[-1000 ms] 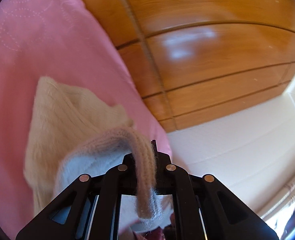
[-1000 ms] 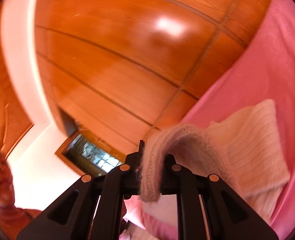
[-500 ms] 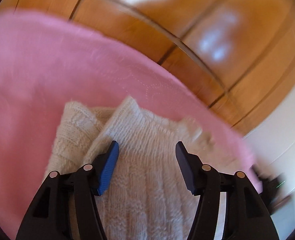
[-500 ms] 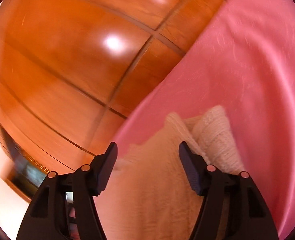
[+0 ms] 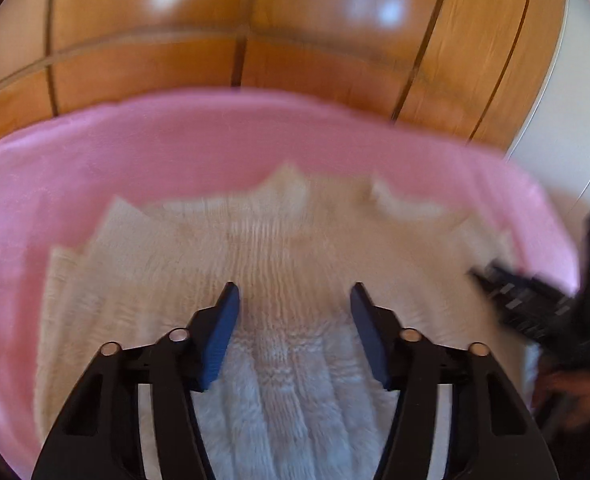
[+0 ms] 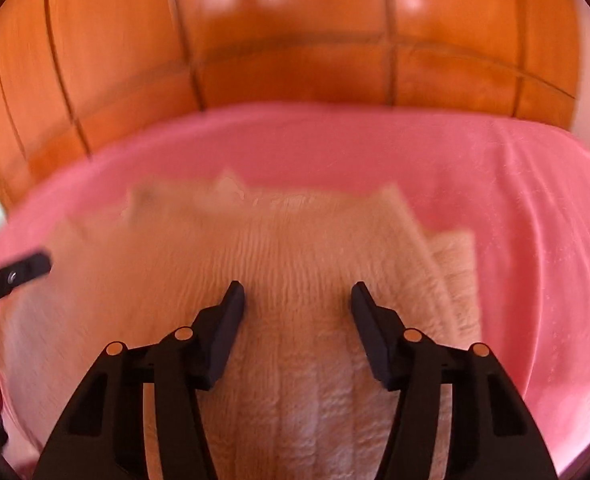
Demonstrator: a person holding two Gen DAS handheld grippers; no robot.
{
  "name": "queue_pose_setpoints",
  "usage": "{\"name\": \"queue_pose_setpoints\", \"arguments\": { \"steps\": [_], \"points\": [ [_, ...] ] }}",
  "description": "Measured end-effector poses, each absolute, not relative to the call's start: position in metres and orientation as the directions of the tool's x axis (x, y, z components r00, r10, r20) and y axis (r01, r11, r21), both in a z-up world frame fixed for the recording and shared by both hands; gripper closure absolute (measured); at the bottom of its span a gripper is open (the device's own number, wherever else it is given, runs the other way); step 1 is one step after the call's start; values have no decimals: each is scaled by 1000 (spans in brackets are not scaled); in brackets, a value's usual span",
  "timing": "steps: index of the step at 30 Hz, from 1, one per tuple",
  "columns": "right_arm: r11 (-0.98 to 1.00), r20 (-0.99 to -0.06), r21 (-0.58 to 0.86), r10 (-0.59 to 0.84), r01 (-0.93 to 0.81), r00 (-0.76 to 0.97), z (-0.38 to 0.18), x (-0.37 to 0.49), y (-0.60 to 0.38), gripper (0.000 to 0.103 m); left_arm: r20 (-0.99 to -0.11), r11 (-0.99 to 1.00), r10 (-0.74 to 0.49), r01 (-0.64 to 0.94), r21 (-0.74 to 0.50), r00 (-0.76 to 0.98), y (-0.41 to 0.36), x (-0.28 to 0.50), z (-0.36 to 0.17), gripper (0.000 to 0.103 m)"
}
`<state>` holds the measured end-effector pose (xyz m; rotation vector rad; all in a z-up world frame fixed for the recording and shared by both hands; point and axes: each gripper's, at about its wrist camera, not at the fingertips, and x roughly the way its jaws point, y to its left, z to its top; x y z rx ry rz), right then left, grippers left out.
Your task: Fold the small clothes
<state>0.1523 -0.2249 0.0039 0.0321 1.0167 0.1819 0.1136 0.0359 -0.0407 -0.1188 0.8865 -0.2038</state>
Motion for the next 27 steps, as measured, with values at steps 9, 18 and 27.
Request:
{"name": "queue_pose_setpoints", "arguments": {
  "steps": [9,18,27],
  "points": [
    [980,-859,-25,79,-195,506,-9,194,-210,98,-763,991,-134,64,-121,632,34,152,-42,99],
    [991,-834,53,112,-123,541,-24,203,-219,93,-764,995,-102,50,-90,637,35,169,-66,103],
    [995,-817,19,74,-102,571,-19,189,-220,81,-739,987,-104,-21,-158,665,72,146,-52,89]
  ]
}}
